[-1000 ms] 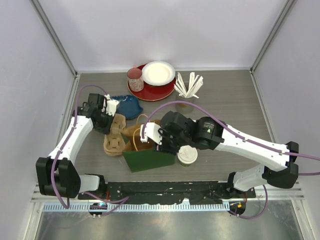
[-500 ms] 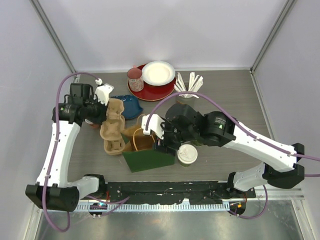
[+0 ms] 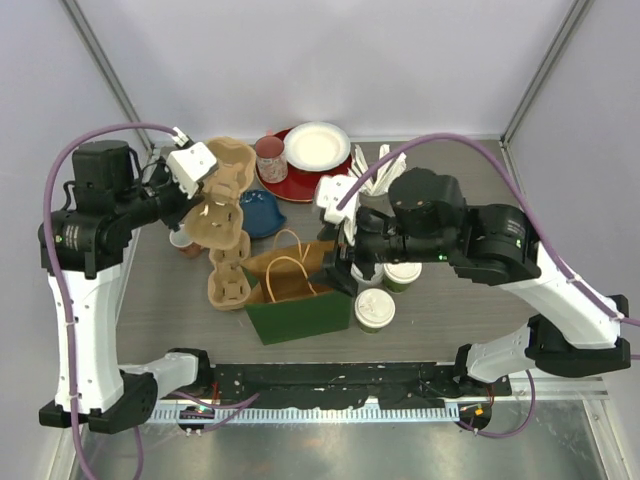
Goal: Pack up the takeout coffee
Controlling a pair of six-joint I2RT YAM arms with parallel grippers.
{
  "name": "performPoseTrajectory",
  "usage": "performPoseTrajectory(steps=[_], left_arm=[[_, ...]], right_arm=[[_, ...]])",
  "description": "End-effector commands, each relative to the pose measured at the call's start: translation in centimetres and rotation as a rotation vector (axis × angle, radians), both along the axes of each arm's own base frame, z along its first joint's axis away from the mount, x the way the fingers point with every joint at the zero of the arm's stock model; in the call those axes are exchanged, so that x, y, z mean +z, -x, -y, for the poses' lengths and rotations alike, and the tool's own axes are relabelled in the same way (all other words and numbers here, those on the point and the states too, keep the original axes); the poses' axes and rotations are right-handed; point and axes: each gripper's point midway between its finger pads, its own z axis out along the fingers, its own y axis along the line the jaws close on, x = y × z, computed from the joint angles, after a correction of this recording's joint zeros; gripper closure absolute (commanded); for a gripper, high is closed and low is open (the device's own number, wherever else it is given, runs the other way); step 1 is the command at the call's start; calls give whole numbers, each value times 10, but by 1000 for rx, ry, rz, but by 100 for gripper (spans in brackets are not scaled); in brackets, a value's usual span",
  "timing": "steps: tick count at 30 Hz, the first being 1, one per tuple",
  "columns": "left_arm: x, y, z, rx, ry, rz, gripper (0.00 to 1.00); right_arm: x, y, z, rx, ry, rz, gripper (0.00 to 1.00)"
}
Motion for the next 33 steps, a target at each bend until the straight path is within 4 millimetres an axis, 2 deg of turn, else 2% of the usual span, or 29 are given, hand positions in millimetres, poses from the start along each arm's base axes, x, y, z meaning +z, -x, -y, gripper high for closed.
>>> performPoseTrajectory(steps=[1, 2, 3, 4, 5, 6, 7, 8, 9, 10, 12, 13, 14, 17, 22, 26, 31, 33], left_arm=[[24, 9, 22, -101, 28, 35, 100], [26, 8, 25, -90, 36, 31, 100], [32, 7, 27, -71, 56, 30, 100], [30, 8, 34, -90, 51, 8, 100], [38, 10, 38, -103, 55, 21, 100], [37, 15, 40, -111, 53, -3, 100], [33, 12, 49, -137, 47, -36, 100], [43, 15, 50, -140, 51, -16, 100], [39, 19, 53, -148, 49, -51, 100], [37, 18, 57, -159, 51, -73, 100], [40, 21, 63, -172, 84, -84, 100], [41, 24, 64, -179, 97, -83, 100], [39, 26, 68, -193, 106, -94, 100], [37, 32, 75, -220, 116, -101, 100], [34, 43, 82, -269, 117, -122, 100], [29, 50, 84, -303, 102, -134, 100], [32, 53, 85, -309, 124, -121, 100], [31, 54, 85, -307, 123, -121, 100]], right_arm=[[84, -43, 3, -290, -297, 65, 34], [99, -48, 5, -320, -340, 79, 42], [107, -56, 5, -357, -366, 101, 43], [102, -62, -8, -366, -350, 108, 43], [109, -66, -9, -378, -363, 126, 41], [103, -75, -14, -399, -319, 160, 38], [89, -86, -32, -413, -259, 176, 37], [106, -85, -34, -409, -282, 207, 32], [100, -89, -36, -425, -234, 232, 30], [102, -96, -46, -421, -221, 273, 29], [104, -100, -50, -420, -209, 311, 27], [94, -104, -56, -408, -166, 351, 27], [98, -107, -57, -417, -180, 373, 28], [85, -114, -65, -407, -136, 420, 31], [72, -128, -67, -454, -71, 459, 39], [57, -135, -70, -470, -10, 479, 40], [35, -133, -73, -416, 37, 444, 41], [28, -124, -79, -353, 38, 404, 39]])
